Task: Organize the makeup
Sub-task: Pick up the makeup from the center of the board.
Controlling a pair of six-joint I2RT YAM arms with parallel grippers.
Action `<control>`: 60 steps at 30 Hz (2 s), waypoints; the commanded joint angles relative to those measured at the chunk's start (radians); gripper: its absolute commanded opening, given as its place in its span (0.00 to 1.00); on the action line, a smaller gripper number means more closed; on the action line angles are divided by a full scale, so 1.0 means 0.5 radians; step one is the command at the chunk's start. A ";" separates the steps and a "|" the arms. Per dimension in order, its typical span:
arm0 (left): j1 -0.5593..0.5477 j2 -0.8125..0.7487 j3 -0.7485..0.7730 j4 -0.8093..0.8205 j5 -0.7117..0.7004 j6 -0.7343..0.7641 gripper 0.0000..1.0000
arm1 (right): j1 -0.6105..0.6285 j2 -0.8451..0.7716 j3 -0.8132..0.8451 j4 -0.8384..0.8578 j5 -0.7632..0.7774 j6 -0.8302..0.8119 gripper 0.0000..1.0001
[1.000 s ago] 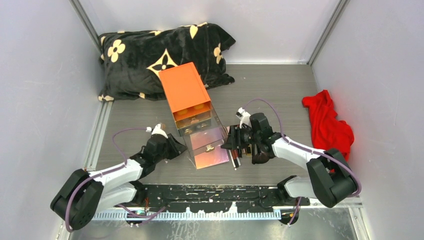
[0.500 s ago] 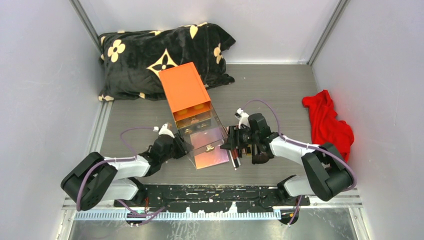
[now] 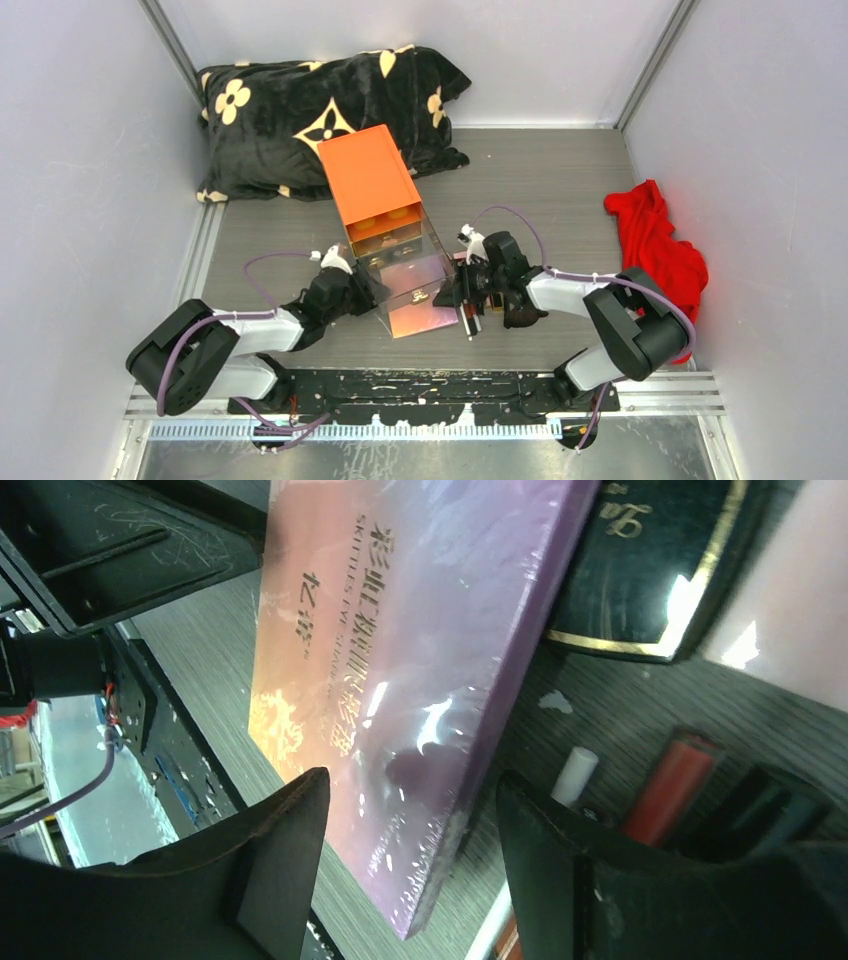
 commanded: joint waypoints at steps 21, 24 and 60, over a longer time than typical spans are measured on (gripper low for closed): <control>-0.030 -0.096 0.023 -0.035 -0.064 0.063 0.61 | 0.087 0.099 0.108 0.230 -0.061 0.086 0.54; -0.034 -0.076 0.027 -0.021 -0.064 0.062 0.61 | 0.101 0.121 0.096 0.293 -0.075 0.121 0.55; -0.332 0.410 0.200 0.302 -0.130 0.016 0.57 | 0.210 0.019 0.129 0.349 -0.051 0.156 0.43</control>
